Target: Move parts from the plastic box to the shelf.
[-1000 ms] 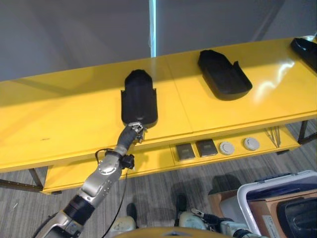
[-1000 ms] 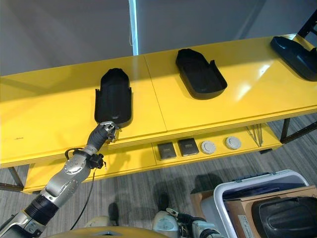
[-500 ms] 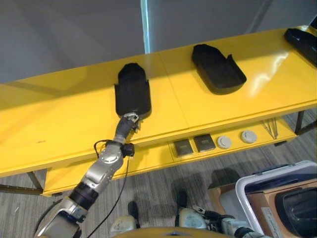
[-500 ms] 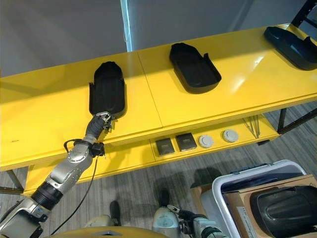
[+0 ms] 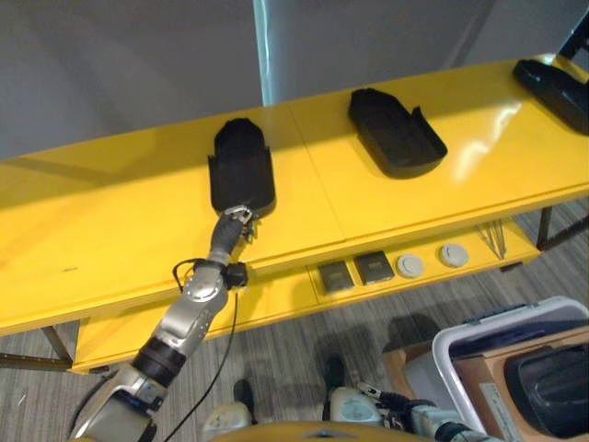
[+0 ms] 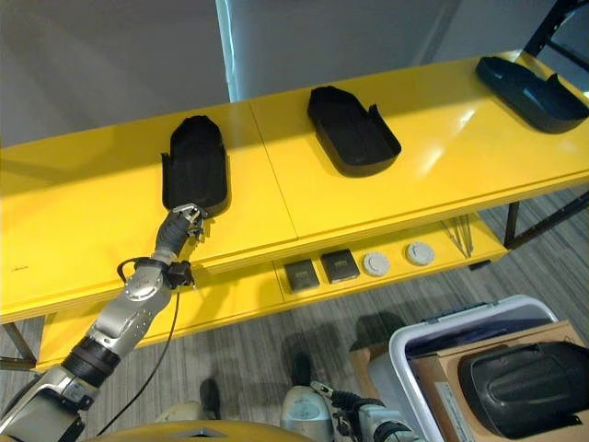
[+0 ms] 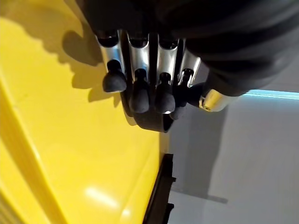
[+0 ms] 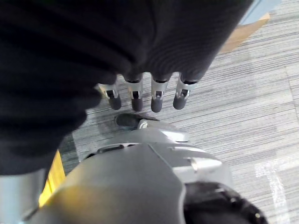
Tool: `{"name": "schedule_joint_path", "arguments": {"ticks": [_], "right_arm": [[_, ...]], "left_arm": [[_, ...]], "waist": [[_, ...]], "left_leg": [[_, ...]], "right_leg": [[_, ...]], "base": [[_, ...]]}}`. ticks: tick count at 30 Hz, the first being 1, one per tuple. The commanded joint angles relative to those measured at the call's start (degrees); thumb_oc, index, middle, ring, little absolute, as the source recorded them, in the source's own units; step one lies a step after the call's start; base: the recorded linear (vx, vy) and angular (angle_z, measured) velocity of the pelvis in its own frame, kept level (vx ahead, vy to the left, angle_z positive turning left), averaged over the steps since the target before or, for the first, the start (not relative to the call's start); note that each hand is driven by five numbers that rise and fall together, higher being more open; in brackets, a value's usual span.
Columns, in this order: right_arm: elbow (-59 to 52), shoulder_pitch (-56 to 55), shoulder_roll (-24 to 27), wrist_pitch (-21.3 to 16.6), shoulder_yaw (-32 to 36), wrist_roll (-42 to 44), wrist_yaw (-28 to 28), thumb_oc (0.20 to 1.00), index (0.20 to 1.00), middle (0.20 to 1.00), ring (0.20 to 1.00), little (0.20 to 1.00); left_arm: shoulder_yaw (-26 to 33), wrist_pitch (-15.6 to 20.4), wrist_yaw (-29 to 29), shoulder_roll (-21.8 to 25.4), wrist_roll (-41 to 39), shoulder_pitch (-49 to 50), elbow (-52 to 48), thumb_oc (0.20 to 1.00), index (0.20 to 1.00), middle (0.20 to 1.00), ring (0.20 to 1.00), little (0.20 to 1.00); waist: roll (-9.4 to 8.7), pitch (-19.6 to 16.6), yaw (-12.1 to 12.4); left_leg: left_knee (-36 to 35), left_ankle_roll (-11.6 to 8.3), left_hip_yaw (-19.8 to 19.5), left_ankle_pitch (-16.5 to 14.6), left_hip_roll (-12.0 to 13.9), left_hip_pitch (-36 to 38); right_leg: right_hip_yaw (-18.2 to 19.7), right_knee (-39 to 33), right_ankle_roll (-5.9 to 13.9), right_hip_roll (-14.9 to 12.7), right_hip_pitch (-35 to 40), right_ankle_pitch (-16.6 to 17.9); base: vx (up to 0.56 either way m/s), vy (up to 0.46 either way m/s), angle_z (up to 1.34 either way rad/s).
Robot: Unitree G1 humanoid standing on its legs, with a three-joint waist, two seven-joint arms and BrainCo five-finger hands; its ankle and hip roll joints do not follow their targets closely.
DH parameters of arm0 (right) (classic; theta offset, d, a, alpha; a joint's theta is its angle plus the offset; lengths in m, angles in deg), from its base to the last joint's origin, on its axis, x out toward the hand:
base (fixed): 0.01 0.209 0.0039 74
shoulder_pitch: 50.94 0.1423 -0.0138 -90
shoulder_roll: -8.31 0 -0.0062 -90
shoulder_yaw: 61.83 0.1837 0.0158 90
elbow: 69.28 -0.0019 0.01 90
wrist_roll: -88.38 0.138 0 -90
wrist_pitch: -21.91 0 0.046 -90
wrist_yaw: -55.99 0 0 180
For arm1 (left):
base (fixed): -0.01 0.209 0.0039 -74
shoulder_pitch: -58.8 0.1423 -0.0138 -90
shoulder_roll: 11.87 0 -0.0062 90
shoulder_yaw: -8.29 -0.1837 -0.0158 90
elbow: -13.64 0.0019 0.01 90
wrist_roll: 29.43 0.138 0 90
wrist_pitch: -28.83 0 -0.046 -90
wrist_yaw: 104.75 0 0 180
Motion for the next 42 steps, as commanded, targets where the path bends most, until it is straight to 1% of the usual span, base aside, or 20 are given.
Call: {"name": "schedule_joint_path", "arguments": {"ticks": [1, 2, 3, 5, 6, 10, 12, 19, 20, 24, 25, 26, 29, 32, 34, 35, 36, 39, 40, 42], "right_arm": [[3.15, -0.69, -1.04, -1.24, -1.86, -0.13, 0.06, 1.0, 1.0, 1.0, 1.0, 1.0], [3.09, -0.5, -0.99, -1.53, -1.3, 0.16, 0.14, 1.0, 1.0, 1.0, 1.0, 1.0], [3.19, -0.42, -1.0, -1.65, -0.88, 0.15, 0.19, 1.0, 1.0, 1.0, 1.0, 1.0], [3.19, 0.05, -0.94, -1.41, -0.45, 0.01, 0.33, 1.0, 1.0, 1.0, 1.0, 1.0], [3.28, 0.45, -0.93, -1.01, -0.38, -0.08, 0.27, 1.0, 1.0, 1.0, 1.0, 1.0], [3.73, 0.95, -1.2, -0.46, -0.45, -1.39, -0.18, 1.0, 1.0, 1.0, 1.0, 1.0], [4.15, 1.39, -1.71, -0.08, -0.77, -0.77, -0.24, 1.0, 1.0, 1.0, 1.0, 1.0], [4.98, 2.19, -2.4, 1.16, -0.99, 3.01, 1.18, 1.0, 1.0, 1.0, 1.0, 1.0], [5.21, 2.34, -2.17, 1.89, 0.07, 4.84, 1.72, 1.0, 1.0, 1.0, 1.0, 1.0], [4.93, 0.74, -2.36, 0.48, 1.02, 6.71, 3.81, 1.0, 1.0, 1.0, 1.0, 1.0], [4.7, -0.92, -3.07, -1.18, 2.07, 11.82, 6.56, 1.0, 1.0, 1.0, 1.0, 1.0], [4.55, -1.29, -3.16, -1.48, 2.64, 12.96, 7.24, 1.0, 1.0, 1.0, 1.0, 1.0], [3.51, -3.79, -3.32, -2.64, 5.18, 11.62, 8.3, 1.0, 1.0, 1.0, 1.0, 1.0], [3.57, -7.04, -3.69, -6.08, 8.02, 11.82, 8.08, 1.0, 1.0, 1.0, 1.0, 1.0], [3.71, -8.2, -4.12, -6.82, 9.23, 8.28, 6.6, 1.0, 1.0, 1.0, 1.0, 1.0], [3.85, -8.86, -4.31, -7.03, 9.43, 5.85, 5.59, 1.0, 1.0, 1.0, 1.0, 1.0], [3.9, -9.19, -4.39, -6.88, 9.39, 4.65, 5.09, 1.0, 1.0, 1.0, 1.0, 1.0], [4.09, -9.97, -4.64, -7.29, 8.56, 2.21, 4.83, 1.0, 1.0, 1.0, 1.0, 1.0], [4.65, -9.92, -4.64, -7.21, 8.09, 2.78, 5.09, 1.0, 1.0, 1.0, 1.0, 1.0], [5.39, -9.45, -4.55, -7.0, 8.18, 2.45, 4.96, 1.0, 1.0, 1.0, 1.0, 1.0]], "left_arm": [[1.65, 10.81, 5.32, 1.45, 2.71, -1.67, -4.29, 0.2, 0.2, 0.2, 0.2, 0.2], [2.42, 12.88, 7.04, 2.12, 4.74, 0.09, -6.98, 0.206, 0.206, 0.206, 0.206, 0.206], [2.67, 14.43, 7.35, 3.05, 5.31, 0.86, -8.2, 0.329, 0.329, 0.329, 0.329, 0.329], [3.58, 17.33, 6.45, 4.42, 6.65, 2.51, -9.78, 0.664, 0.664, 0.664, 0.664, 0.664], [4.79, 19.47, 4.19, 5.61, 6.42, 4.0, -10.8, 1.0, 1.0, 1.0, 1.0, 1.0], [6.24, 22.4, 1.41, 6.74, 8.34, 6.12, -10.31, 1.0, 1.0, 1.0, 1.0, 1.0], [6.39, 24.88, -0.58, 7.05, 12.51, 7.84, -10.0, 1.0, 1.0, 1.0, 1.0, 1.0], [4.07, 27.29, 3.47, 7.19, 15.89, 10.15, -9.69, 1.0, 1.0, 1.0, 1.0, 1.0], [2.47, 28.28, 3.6, 7.35, 17.33, 9.94, -9.73, 1.0, 1.0, 1.0, 1.0, 1.0], [1.09, 29.74, 1.58, 8.47, 17.28, 8.25, -9.43, 1.0, 1.0, 1.0, 1.0, 1.0], [1.1, 29.63, 1.47, 8.91, 16.93, 6.67, -9.29, 1.0, 1.0, 1.0, 1.0, 1.0], [1.15, 29.6, 1.29, 9.02, 17.08, 6.22, -9.32, 1.0, 1.0, 1.0, 1.0, 1.0], [0.87, 28.31, 0.82, 9.16, 17.47, 2.91, -9.22, 1.0, 1.0, 1.0, 1.0, 1.0], [0.2, 25.29, -2.89, 9.42, 19.81, -1.14, -7.79, 1.0, 1.0, 1.0, 1.0, 1.0], [0.93, 25.02, -5.32, 9.8, 21.68, -1.47, -6.48, 1.0, 1.0, 1.0, 1.0, 1.0], [1.5, 25.22, -5.88, 9.64, 21.13, -1.44, -5.59, 1.0, 1.0, 1.0, 1.0, 1.0], [1.83, 25.27, -5.67, 9.43, 20.3, -1.41, -5.08, 1.0, 1.0, 1.0, 1.0, 1.0], [2.53, 25.49, -6.56, 8.58, 20.43, -1.79, -3.48, 1.0, 1.0, 1.0, 1.0, 1.0], [2.55, 25.83, -7.03, 7.84, 20.93, -2.14, -1.99, 1.0, 1.0, 1.0, 1.0, 1.0], [2.77, 25.41, -7.44, 6.85, 20.59, -2.17, -1.07, 1.0, 1.0, 1.0, 1.0, 1.0]], "waist": [[-0.69, -2.02, 1.47], [-0.76, -2.56, 2.04], [-0.75, -2.86, 2.32], [-0.89, -3.34, 2.97], [-1.05, -3.91, 3.63], [-1.54, -4.54, 4.62], [-1.97, -4.89, 5.35], [-2.81, -5.2, 6.04], [-2.78, -5.29, 5.38], [-2.81, -4.97, 3.66], [-2.79, -4.31, 2.32], [-2.82, -4.25, 1.92], [-2.91, -3.28, -0.6], [-3.2, -1.19, -4.32], [-3.18, -0.75, -4.89], [-2.74, -0.82, -4.97], [-2.55, -0.73, -5.04], [-1.69, -0.5, -4.82], [-1.21, -0.34, -4.28], [-1.04, -0.46, -3.47]], "left_leg": [[-0.09, 1.07, 0.1, -4.04, -1.08, -2.73], [-0.09, 1.09, 0.1, -4.15, -1.05, -2.43], [-0.09, 1.22, 0.15, -4.4, -1.13, -2.22], [-0.09, 1.41, 0.07, -4.43, -1.21, -1.59], [-0.09, 1.67, -0.1, -4.62, -1.32, -0.98], [-0.09, 2.1, -0.78, -4.91, -1.65, 0.05], [-0.09, 2.5, -1.45, -5.37, -1.81, 0.81], [-0.09, 2.93, -1.65, -6.26, -2.01, 1.91], [-0.09, 3.12, -0.72, -6.48, -1.94, 1.99], [-0.09, 3.97, 1.29, -6.96, -2.39, 2.23], [-0.07, 4.62, 2.11, -7.39, -2.73, 2.51], [-0.09, 4.81, 2.31, -7.33, -2.85, 2.32], [-0.09, 5.89, 3.65, -7.91, -3.74, 1.87], [-0.09, 6.39, 6.52, -8.85, -4.59, 1.5], [-0.09, 6.42, 10.75, -9.07, -4.22, 1.65], [-0.09, 6.63, 12.57, -10.13, -4.05, 2.01], [-0.09, 6.84, 14.0, -10.05, -3.92, 1.95], [-0.09, 7.55, 17.41, -9.33, -3.41, 0.88], [-0.08, 7.51, 19.48, -8.48, -2.94, 0.18], [0.31, 7.11, 21.59, -7.55, -2.34, -0.53]], "right_leg": [[-1.9, 0.13, -0.3, 0.35, 4.84, -9.71], [-2.4, 0.13, -0.34, 0.23, 5.37, -9.9], [-2.64, 0.13, -0.38, 0.16, 5.68, -10.0], [-3.03, 0.13, -0.46, 0.01, 6.49, -9.93], [-3.38, 0.13, -0.51, -0.05, 7.28, -10.0], [-3.58, 0.36, -0.61, -0.06, 8.44, -10.05], [-3.65, 0.73, -0.76, -0.01, 9.18, -10.47], [-3.5, 1.14, -0.42, -0.21, 9.96, -10.68], [-3.3, 1.53, -0.04, -0.56, 9.6, -10.54], [-2.3, 2.96, 1.19, -1.63, 8.21, -9.9], [-1.21, 4.14, 2.14, -2.26, 7.09, -9.42], [-0.85, 4.36, 2.35, -2.39, 6.55, -9.12], [1.17, 5.74, 3.97, -3.26, 3.7, -7.75], [2.08, 7.84, 7.0, -4.71, -3.04, -3.39], [-1.71, 10.72, 7.82, -5.19, -4.97, -2.52], [-3.53, 12.81, 8.56, -5.32, -5.19, -3.75], [-4.81, 14.04, 8.41, -5.35, -5.37, -4.36], [-7.66, 17.89, 6.55, -4.89, -5.44, -7.44], [-9.79, 19.4, 4.98, -4.66, -4.71, -9.61], [-12.05, 19.06, 3.61, -4.43, -3.12, -11.67]], "base": [[-0.11, 0.024, 0.15], [-0.14, 0.034, 0.07], [-0.12, 0.032, 0.04], [-0.09, 0.03, 0.08], [-0.09, 0.024, 0.09], [-0.05, 0.0, 0.12], [-0.03, -0.009, 0.13], [-0.04, 0.048, 0.07], [-0.04, 0.202, -0.01], [-0.04, 0.211, -0.14], [-0.04, 0.143, -0.33], [-0.08, 0.231, -0.32], [-0.09, 0.197, -0.29], [-0.21, 0.21, -0.76], [-0.24, 0.151, -1.15], [-0.19, 0.142, -1.62], [-0.18, 0.134, -1.87], [-0.19, 0.058, -1.25], [-0.16, 0.024, -0.75], [-0.13, -0.028, -0.47]]}}
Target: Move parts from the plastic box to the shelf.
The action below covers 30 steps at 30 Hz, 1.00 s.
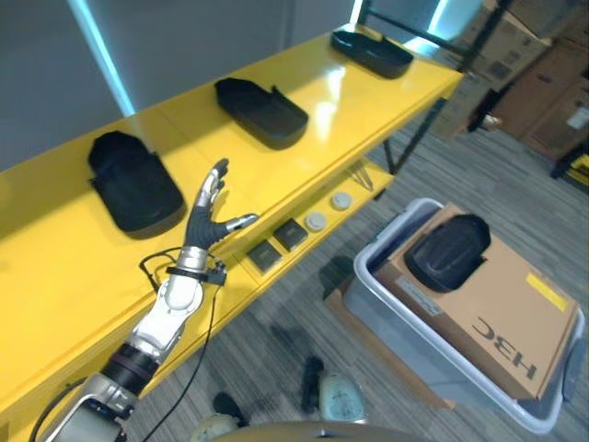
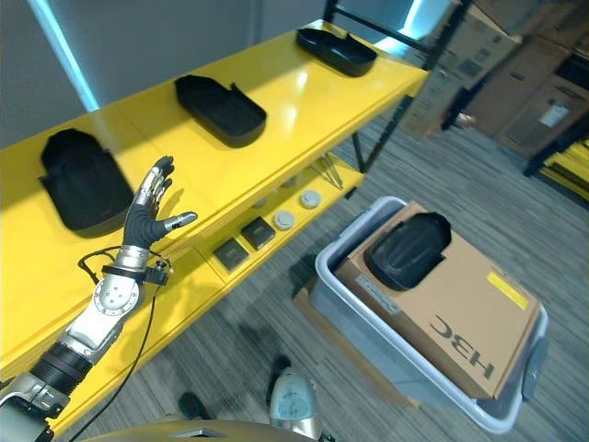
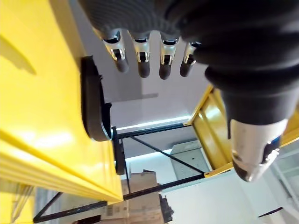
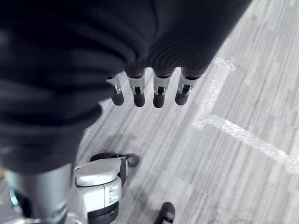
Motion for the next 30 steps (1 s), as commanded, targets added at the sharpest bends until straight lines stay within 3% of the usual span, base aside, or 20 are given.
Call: {"name": "schedule_joint_path", "arguments": {"ticks": [1, 3, 5, 6, 9, 11, 13, 14, 15, 16, 18, 21, 26, 29, 30], "right_arm": [[2.69, 2.08, 0.79, -1.15, -2.2, -2.08, -1.13, 1.0, 1.0, 1.0, 1.0, 1.0], [3.36, 2.64, 1.38, -2.24, -1.87, -3.31, -2.1, 1.0, 1.0, 1.0, 1.0, 1.0], [3.35, 2.79, 1.75, -2.84, -1.77, -3.64, -2.04, 1.0, 1.0, 1.0, 1.0, 1.0], [3.08, 2.97, 2.32, -3.16, -1.44, -3.71, -1.44, 1.0, 1.0, 1.0, 1.0, 1.0], [2.82, 3.52, 3.07, -3.35, -0.87, -6.08, -1.24, 1.0, 1.0, 1.0, 1.0, 1.0], [2.46, 4.08, 4.15, -3.57, -1.21, -7.53, -0.05, 1.0, 1.0, 1.0, 1.0, 1.0], [2.33, 4.66, 5.04, -4.17, -1.54, -6.09, 1.57, 1.0, 1.0, 1.0, 1.0, 1.0], [2.37, 5.83, 6.47, -5.64, -1.26, -2.73, 2.24, 1.0, 1.0, 1.0, 1.0, 1.0], [2.39, 5.84, 6.49, -5.65, -1.27, -2.69, 2.24, 1.0, 1.0, 1.0, 1.0, 1.0], [1.67, 6.98, 7.91, -4.81, -0.9, -5.76, 4.2, 1.0, 1.0, 1.0, 1.0, 1.0], [1.4, 7.79, 9.41, -4.53, -1.58, -11.75, 6.22, 1.0, 1.0, 1.0, 1.0, 1.0], [0.85, 8.78, 9.85, -7.35, -3.26, -9.76, 6.72, 1.0, 1.0, 1.0, 1.0, 1.0], [-7.79, 7.8, 9.96, -15.43, -5.61, -10.03, 12.4, 1.0, 1.0, 1.0, 1.0, 1.0], [-19.98, 5.35, 10.57, -18.85, -6.44, -10.81, 19.49, 1.0, 1.0, 1.0, 1.0, 1.0], [-34.89, 2.48, 11.84, -20.23, -5.27, -12.31, 25.8, 1.0, 1.0, 1.0, 1.0, 1.0]], "left_arm": [[3.45, 2.02, -2.18, -2.15, 0.68, -2.17, -2.85, 1.0, 1.0, 1.0, 1.0, 1.0], [3.79, 0.84, -0.95, -3.53, -1.3, -0.8, -1.41, 1.0, 1.0, 1.0, 1.0, 1.0], [3.6, -0.52, 0.49, -4.11, -2.12, -0.16, 0.09, 1.0, 1.0, 1.0, 1.0, 1.0], [3.11, -2.14, 1.9, -4.96, -3.65, 0.84, 2.45, 1.0, 1.0, 1.0, 1.0, 1.0], [2.53, -2.72, 3.16, -5.9, -5.55, 1.76, 4.8, 1.0, 1.0, 1.0, 1.0, 1.0], [2.18, -3.89, 5.01, -6.17, -6.27, 2.08, 6.65, 1.0, 1.0, 1.0, 1.0, 1.0], [2.19, -3.88, 5.94, -6.35, -4.88, 2.19, 8.89, 1.0, 1.0, 1.0, 1.0, 1.0], [2.37, -2.89, 6.99, -5.54, -3.54, 2.63, 10.22, 1.0, 1.0, 1.0, 1.0, 1.0], [2.37, -2.85, 7.01, -5.57, -3.54, 2.62, 10.27, 1.0, 1.0, 1.0, 1.0, 1.0], [3.13, -3.26, 8.03, -4.29, -3.2, 3.9, 9.36, 1.0, 1.0, 1.0, 1.0, 1.0], [3.52, -5.05, 9.13, -3.75, -7.81, 5.51, 8.17, 1.0, 1.0, 1.0, 1.0, 1.0], [4.03, -7.91, 10.55, -3.97, -7.98, 7.16, 9.26, 1.0, 1.0, 1.0, 1.0, 1.0], [2.73, -11.66, 11.95, -4.32, -6.9, 7.6, 16.34, 1.0, 1.0, 1.0, 1.0, 1.0], [2.64, -12.98, 12.4, -4.09, -5.14, 8.89, 21.63, 1.0, 1.0, 1.0, 1.0, 1.0], [3.72, -13.36, 12.68, -4.39, -4.83, 11.03, 25.19, 1.0, 1.0, 1.0, 1.0, 1.0]], "waist": [[2.3, 1.0, 2.32], [2.0, 0.41, 3.58], [1.73, 0.12, 3.57], [0.88, 0.0, 3.08], [-0.14, 0.46, 2.71], [-0.11, 1.86, 3.4], [0.47, 2.65, 3.63], [1.27, 2.88, 4.68], [1.23, 2.85, 4.68], [1.86, 2.22, 6.21], [3.01, 1.43, 8.71], [3.41, 0.32, 11.33], [2.84, -0.66, 10.64], [2.43, -0.79, 8.82], [1.82, -0.31, 6.69]], "left_leg": [[-0.12, 2.74, -3.08, -6.65, -2.58, 0.32], [2.21, 1.75, -1.22, -6.31, -1.34, -1.16], [4.32, 1.57, -1.08, -6.89, -0.63, -1.45], [9.2, 2.14, -0.74, -9.65, 0.37, -1.46], [17.33, 2.2, -0.83, -12.49, 2.02, -1.97], [28.57, -2.0, -4.63, -8.42, 6.41, -5.75], [31.68, -3.66, -8.13, -6.68, 7.82, -7.73], [27.86, -3.52, -15.15, -7.16, 4.29, -9.62], [27.62, -3.44, -15.09, -7.11, 4.13, -9.51], [15.59, -2.85, -19.75, -5.55, 0.38, -9.43], [5.22, -4.45, -26.85, -0.56, -1.76, -10.29], [1.7, -4.28, -32.88, 1.66, -3.25, -11.56], [0.3, -2.52, -32.37, 0.43, -3.64, -9.45], [-0.72, -1.51, -31.49, -0.39, -3.99, -7.78], [-0.72, -0.6, -30.62, -1.19, -4.4, -7.1]], "right_leg": [[-0.29, -4.09, -1.2, 0.64, 5.71, -2.2], [-1.77, -9.42, -2.96, 2.01, 9.85, -3.36], [-1.17, -11.67, -3.51, 2.59, 10.97, -2.95], [-0.68, -13.96, -4.46, 2.66, 11.71, -2.3], [0.07, -14.78, -5.76, 2.31, 11.91, -2.1], [1.96, -14.83, -7.34, 3.24, 12.45, -2.72], [3.69, -14.61, -7.97, 3.93, 12.22, -2.89], [7.44, -15.01, -7.52, 4.22, 11.78, -2.62], [7.46, -14.99, -7.45, 4.1, 11.76, -2.61], [10.5, -16.31, -6.41, 4.08, 11.22, -1.52], [13.8, -18.11, -5.69, 5.13, 12.66, -1.77], [16.3, -19.53, -5.67, 5.9, 13.95, -1.9], [15.31, -19.28, -4.89, 5.24, 13.14, -1.57], [15.18, -18.45, -4.04, 4.97, 11.47, -0.84], [15.93, -17.74, -3.43, 4.75, 9.93, -0.42]], "base": [[-0.07, -0.078, -0.87], [-0.04, -0.246, -1.32], [0.0, -0.299, -0.62], [0.02, -0.25, -0.44], [0.04, -0.189, -0.35], [0.11, -0.196, -0.61], [0.09, -0.025, -0.61], [0.06, 0.09, -0.64], [0.11, 0.284, -1.06], [0.18, 0.277, -1.26], [0.29, 0.254, -1.05], [0.21, 0.095, -1.09], [0.12, 0.098, -0.56], [0.08, 0.067, -0.35], [0.03, 0.08, -0.23]]}}
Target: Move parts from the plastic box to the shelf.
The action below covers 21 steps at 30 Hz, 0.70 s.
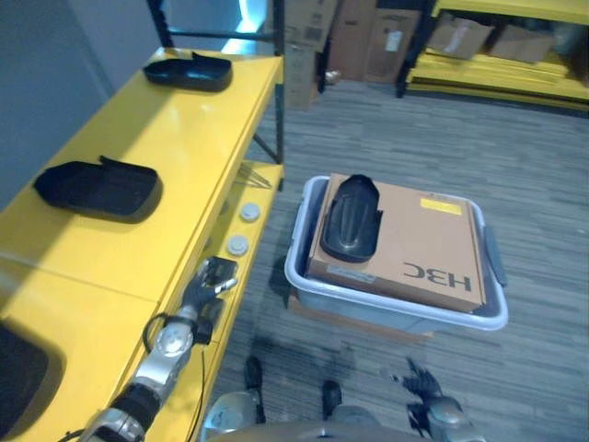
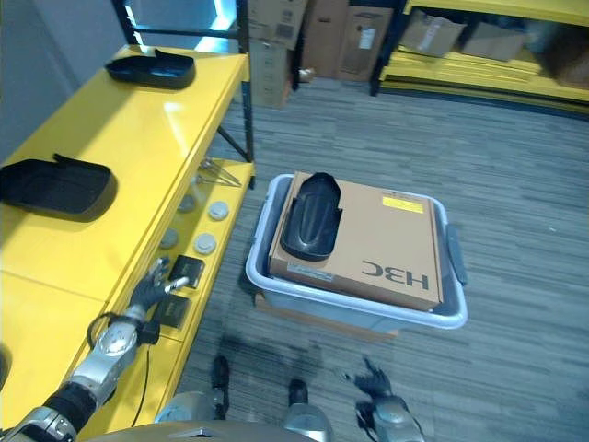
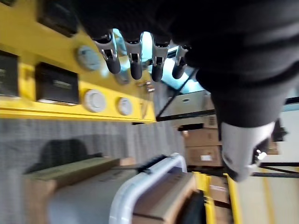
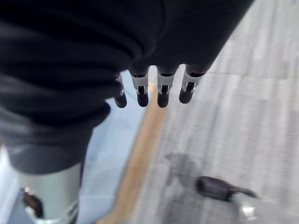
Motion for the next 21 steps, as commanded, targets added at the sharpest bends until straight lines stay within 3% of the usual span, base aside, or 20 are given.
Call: {"name": "schedule_joint_path", "arguments": {"ticks": [1, 3, 4, 10, 16, 18, 21], "right_arm": [[-12.67, 0.67, 3.0, -4.04, 3.49, -2.29, 10.82, 1.0, 1.0, 1.0, 1.0, 1.0], [-16.06, -0.5, 3.1, -5.63, 4.59, -3.1, 11.95, 1.0, 1.0, 1.0, 1.0, 1.0], [-24.14, -1.89, 4.77, -8.8, 6.91, -6.3, 14.37, 1.0, 1.0, 1.0, 1.0, 1.0], [-34.1, 0.41, 8.44, -8.09, 9.32, -7.07, 15.18, 1.0, 1.0, 1.0, 1.0, 1.0], [-32.7, 9.65, 13.03, -1.22, 8.04, -7.63, 17.82, 1.0, 1.0, 1.0, 1.0, 1.0], [-27.41, 20.75, 15.89, 3.98, 5.57, -5.58, 20.0, 1.0, 1.0, 1.0, 1.0, 1.0], [-21.89, 31.0, 17.82, 7.06, 3.41, -2.78, 22.29, 1.0, 1.0, 1.0, 1.0, 1.0]], "left_arm": [[2.11, 1.95, 1.33, 0.28, 2.08, 1.02, 1.68, 1.0, 1.0, 1.0, 1.0, 1.0], [2.5, 1.82, 1.93, 0.05, 2.54, 1.74, 3.19, 1.0, 1.0, 1.0, 1.0, 1.0], [2.89, 2.99, 3.65, -1.26, 2.34, 2.92, 8.64, 1.0, 1.0, 1.0, 1.0, 1.0], [2.97, 4.11, 5.66, -3.26, 2.62, 3.64, 16.02, 1.0, 1.0, 1.0, 1.0, 1.0], [2.02, 2.4, 6.98, -4.34, 4.37, 2.82, 19.68, 1.0, 1.0, 1.0, 1.0, 1.0], [0.4, 2.49, 7.81, -3.77, 5.15, 0.89, 21.02, 1.0, 1.0, 1.0, 1.0, 1.0], [-1.22, 2.66, 8.2, -3.37, 4.35, -1.68, 22.04, 1.0, 1.0, 1.0, 1.0, 1.0]], "waist": [[0.38, 0.88, -1.12], [0.28, 0.93, -1.84], [0.0, 1.22, -3.68], [-0.19, 1.67, -4.52], [-0.26, 3.36, -2.04], [-0.06, 5.58, 0.46], [0.35, 7.62, 2.27]], "left_leg": [[0.53, -0.23, -0.04, -7.44, 0.99, 1.57], [0.53, 0.05, 0.33, -7.67, 0.87, 1.69], [0.53, 0.58, 1.24, -8.32, 0.62, 1.98], [0.53, 0.89, 2.61, -9.14, 0.05, 1.99], [0.53, 0.95, 1.94, -9.05, -0.51, 0.44], [0.53, 0.9, 0.42, -8.45, -0.89, -1.73], [0.53, 0.67, -1.18, -7.86, -1.05, -3.61]], "right_leg": [[-0.88, 4.4, 2.68, -0.26, -1.09, -4.31], [-0.42, 4.55, 2.84, -0.27, -1.69, -4.11], [0.6, 4.34, 3.27, -0.32, -3.01, -3.38], [1.52, 2.16, 3.74, -0.15, -3.58, -1.89], [0.34, 0.56, 3.88, -0.3, -4.91, -0.57], [-0.54, 0.35, 3.8, -0.59, -6.6, 0.03], [-1.27, 0.23, 3.65, -0.81, -8.06, 0.38]], "base": [[0.02, 0.088, -0.16], [0.02, 0.073, -0.24], [0.03, 0.094, -0.31], [0.06, 0.045, -0.18], [0.0, -0.016, -0.04], [-0.09, -0.062, -0.05], [-0.08, -0.059, 0.09]]}}
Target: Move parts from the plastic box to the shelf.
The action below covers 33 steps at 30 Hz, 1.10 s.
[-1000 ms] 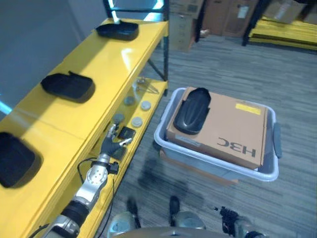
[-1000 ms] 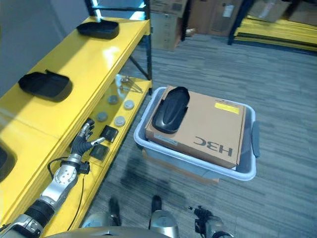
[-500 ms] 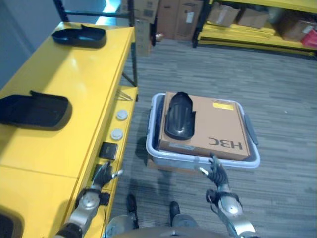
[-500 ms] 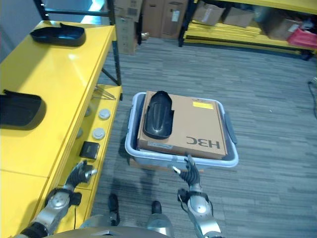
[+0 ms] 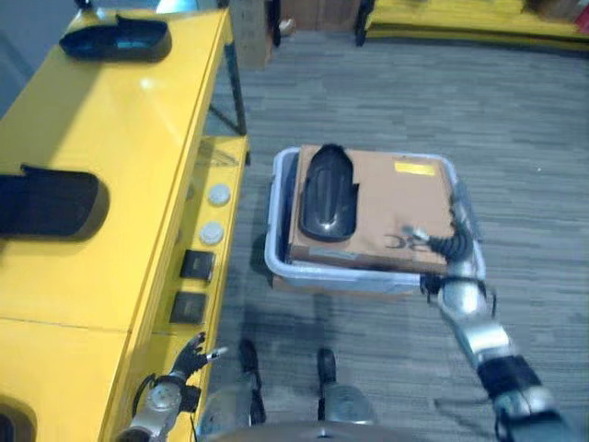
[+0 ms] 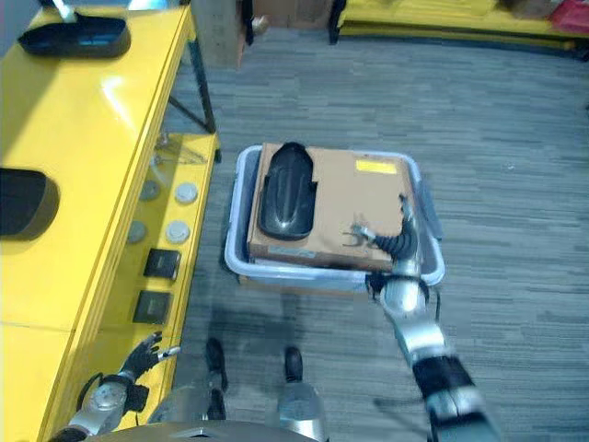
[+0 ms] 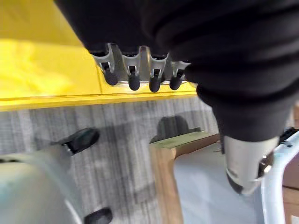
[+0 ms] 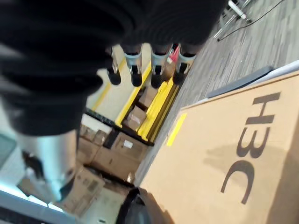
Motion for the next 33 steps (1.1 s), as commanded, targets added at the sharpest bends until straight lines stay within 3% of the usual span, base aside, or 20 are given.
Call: {"name": "schedule_joint_path", "arguments": {"ticks": [1, 11, 19, 23, 26, 27, 28, 29, 30, 31, 33], "right_arm": [[0.91, 9.0, 2.75, 1.74, -1.1, 2.19, 4.37, 1.0, 1.0, 1.0, 1.0, 1.0], [15.34, 23.28, 6.2, 4.09, -2.94, 4.66, 6.2, 1.0, 1.0, 1.0, 1.0, 1.0], [23.36, 27.76, 5.98, 11.45, -5.37, 5.08, 7.73, 1.0, 1.0, 1.0, 1.0, 1.0], [27.33, 28.07, 5.45, 13.41, -7.05, 5.23, 5.88, 1.0, 1.0, 1.0, 1.0, 1.0], [30.49, 28.38, 5.12, 17.54, -8.54, 3.71, 2.72, 1.0, 1.0, 1.0, 1.0, 1.0], [32.81, 28.56, 4.81, 19.34, -9.37, 3.86, 1.17, 0.677, 0.677, 0.677, 0.677, 0.677], [33.06, 28.63, 4.78, 19.44, -9.48, 3.79, 0.98, 0.573, 0.573, 0.573, 0.573, 0.573], [35.7, 28.63, 4.44, 21.67, -10.48, 3.61, -1.95, 0.363, 0.363, 0.363, 0.363, 0.363], [36.06, 28.67, 4.41, 21.6, -10.6, 3.52, -2.12, 0.354, 0.354, 0.354, 0.354, 0.354], [39.46, 28.59, 4.3, 22.48, -11.47, 2.84, -4.49, 0.2, 0.2, 0.2, 0.2, 0.2], [42.65, 28.86, 4.32, 23.42, -11.89, 3.29, -6.51, 0.2, 0.2, 0.2, 0.2, 0.2]], "left_arm": [[-0.79, 1.17, 0.72, 1.56, 0.34, -5.07, 2.09, 1.0, 1.0, 1.0, 1.0, 1.0], [-4.73, 2.81, 1.58, 1.15, -1.13, -8.84, 1.69, 1.0, 1.0, 1.0, 1.0, 1.0], [-6.16, 2.76, 0.64, 1.15, -3.85, -11.69, -0.21, 1.0, 1.0, 1.0, 1.0, 1.0], [-6.32, 2.42, 0.26, 1.36, -5.05, -12.39, -0.97, 1.0, 1.0, 1.0, 1.0, 1.0], [-5.94, 1.31, 0.18, 1.28, -7.25, -12.83, -0.98, 1.0, 1.0, 1.0, 1.0, 1.0], [-5.72, 1.19, 0.26, 1.3, -8.02, -13.03, -0.61, 1.0, 1.0, 1.0, 1.0, 1.0], [-5.68, 1.17, 0.29, 1.3, -8.07, -13.06, -0.56, 1.0, 1.0, 1.0, 1.0, 1.0], [-5.45, 0.79, 0.25, 1.36, -8.45, -13.34, -0.56, 1.0, 1.0, 1.0, 1.0, 1.0], [-5.4, 0.7, 0.25, 1.38, -8.43, -13.38, -0.61, 1.0, 1.0, 1.0, 1.0, 1.0], [-5.22, 0.47, 0.3, 1.57, -8.44, -13.61, -0.59, 1.0, 1.0, 1.0, 1.0, 1.0], [-5.24, 0.72, 0.53, 1.74, -9.09, -13.56, -0.33, 1.0, 1.0, 1.0, 1.0, 1.0]], "waist": [[-0.43, 3.01, 3.05], [0.9, 6.37, 6.37], [1.53, 8.18, 7.3], [1.82, 8.9, 7.61], [2.06, 9.57, 7.72], [2.11, 9.81, 7.96], [2.11, 9.84, 7.96], [2.12, 10.03, 8.3], [2.12, 10.05, 8.31], [2.1, 10.23, 8.78], [2.16, 10.3, 9.21]], "left_leg": [[0.26, 0.23, -4.74, -8.14, -0.88, 1.25], [0.26, -0.63, -8.43, -6.32, -1.17, -2.75], [0.26, -1.1, -9.39, -5.71, -1.14, -4.37], [0.26, -1.15, -9.47, -5.56, -1.12, -4.76], [0.26, -1.4, -9.38, -5.33, -1.2, -5.16], [0.26, -1.44, -9.44, -5.29, -1.23, -5.25], [0.26, -1.45, -9.45, -5.29, -1.23, -5.26], [0.26, -1.47, -9.43, -5.19, -1.24, -5.43], [0.26, -1.47, -9.45, -5.18, -1.24, -5.47], [0.26, -1.48, -9.58, -5.05, -1.22, -5.64], [0.26, -1.5, -9.82, -4.97, -1.2, -5.7]], "right_leg": [[-2.43, 0.23, -0.66, -0.23, -1.12, -1.97], [-5.07, 0.6, -0.95, -0.73, -3.9, -1.65], [-6.38, 1.48, -0.77, -1.3, -5.72, -1.44], [-6.84, 1.94, -0.76, -1.59, -6.26, -1.44], [-7.17, 1.98, -0.64, -1.84, -6.73, -1.23], [-7.41, 2.01, -0.59, -1.97, -6.79, -1.2], [-7.44, 2.02, -0.58, -1.99, -6.79, -1.2], [-7.79, 1.97, -0.56, -2.1, -6.82, -1.11], [-7.84, 1.95, -0.55, -2.1, -6.83, -1.09], [-8.33, 1.87, -0.51, -2.22, -6.8, -0.97], [-8.78, 1.87, -0.52, -2.27, -6.72, -0.97]], "base": [[-0.06, -0.052, 0.24], [-0.01, -0.016, 0.25], [0.0, 0.009, 0.14], [0.0, 0.002, 0.02], [0.0, 0.011, 0.0], [0.0, 0.0, 0.0], [0.0, 0.0, 0.0], [-0.01, -0.016, 0.05], [-0.03, -0.051, 0.08], [-0.03, -0.062, 0.12], [-0.03, -0.065, 0.16]]}}
